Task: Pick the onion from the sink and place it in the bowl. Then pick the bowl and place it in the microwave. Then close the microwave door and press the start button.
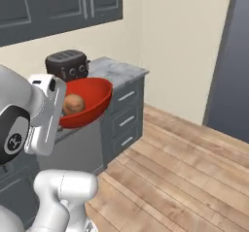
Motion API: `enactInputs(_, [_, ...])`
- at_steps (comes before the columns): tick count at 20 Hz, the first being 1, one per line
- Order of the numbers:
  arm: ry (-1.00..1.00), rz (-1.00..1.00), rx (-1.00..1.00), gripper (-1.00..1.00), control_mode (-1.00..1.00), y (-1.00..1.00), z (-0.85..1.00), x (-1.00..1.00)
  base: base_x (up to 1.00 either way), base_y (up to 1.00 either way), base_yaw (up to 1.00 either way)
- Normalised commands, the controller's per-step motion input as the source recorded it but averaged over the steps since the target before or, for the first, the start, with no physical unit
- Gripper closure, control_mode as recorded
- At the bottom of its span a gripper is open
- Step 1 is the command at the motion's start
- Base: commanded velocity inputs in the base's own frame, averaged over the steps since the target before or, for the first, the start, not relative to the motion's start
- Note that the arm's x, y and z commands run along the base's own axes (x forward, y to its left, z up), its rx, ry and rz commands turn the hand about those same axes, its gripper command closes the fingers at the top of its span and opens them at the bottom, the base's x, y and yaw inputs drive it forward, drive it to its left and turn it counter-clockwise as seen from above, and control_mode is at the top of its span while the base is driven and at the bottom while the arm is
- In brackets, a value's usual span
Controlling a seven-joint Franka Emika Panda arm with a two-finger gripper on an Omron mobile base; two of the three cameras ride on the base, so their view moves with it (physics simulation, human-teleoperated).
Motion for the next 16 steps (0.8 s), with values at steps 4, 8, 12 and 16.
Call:
enactInputs(4, [0.00,0.00,0.00,1.00,1.00,0.00,0.00,0.00,0.00,-0.41,-0.70])
enactInputs(8, [0.00,0.00,0.00,1.00,1.00,0.00,0.00,0.00,0.00,-0.37,-0.77])
enactInputs(12, [0.00,0.00,0.00,1.00,1.00,0.00,0.00,0.00,0.00,-0.23,-0.83])
enactInputs(16, [0.00,0.00,0.00,1.00,1.00,0.00,0.00,0.00,0.00,-0.14,-0.86])
